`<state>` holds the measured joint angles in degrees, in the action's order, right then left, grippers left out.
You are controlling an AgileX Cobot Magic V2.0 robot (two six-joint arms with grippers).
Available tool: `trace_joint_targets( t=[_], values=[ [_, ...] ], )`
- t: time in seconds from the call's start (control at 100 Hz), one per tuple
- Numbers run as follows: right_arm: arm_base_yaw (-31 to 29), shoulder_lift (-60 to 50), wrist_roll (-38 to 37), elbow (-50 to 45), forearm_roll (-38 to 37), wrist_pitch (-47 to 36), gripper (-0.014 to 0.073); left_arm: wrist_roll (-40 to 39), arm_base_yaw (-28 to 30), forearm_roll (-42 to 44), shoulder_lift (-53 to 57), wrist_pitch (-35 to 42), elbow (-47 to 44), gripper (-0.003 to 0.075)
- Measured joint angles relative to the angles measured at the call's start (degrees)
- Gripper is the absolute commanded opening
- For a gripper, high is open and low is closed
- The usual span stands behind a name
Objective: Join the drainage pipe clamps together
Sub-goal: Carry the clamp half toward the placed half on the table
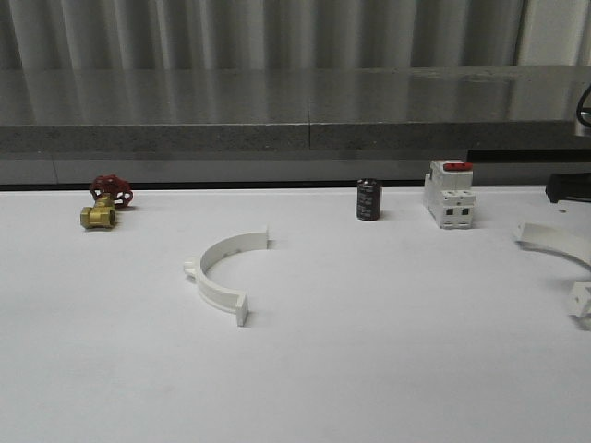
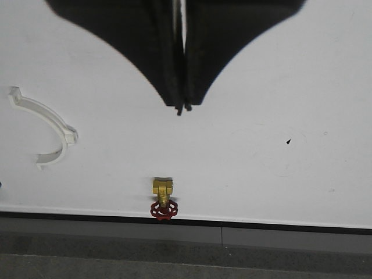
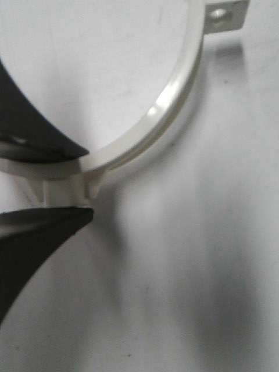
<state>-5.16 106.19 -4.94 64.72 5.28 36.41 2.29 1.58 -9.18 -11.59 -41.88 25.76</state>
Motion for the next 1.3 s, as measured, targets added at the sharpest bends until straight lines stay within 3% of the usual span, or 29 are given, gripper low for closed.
trace_joint_targets(
  t=[0.37,0.82,1.3],
  values=[
    [10.77,-2.20,-8.80,1.73,-0.14,3.37,0.0098,0.00,0.00,0.00,0.00,0.00,0.00,-0.0020],
    [28.67,0.69,-37.21,9.40,-18.58,5.88,0.0098,0.00,0.00,0.00,0.00,0.00,0.00,-0.0020],
    [36.34,9.49,-42.49,19.09,-19.44,8.66,0.0098,0.00,0.00,0.00,0.00,0.00,0.00,-0.0020]
  ],
)
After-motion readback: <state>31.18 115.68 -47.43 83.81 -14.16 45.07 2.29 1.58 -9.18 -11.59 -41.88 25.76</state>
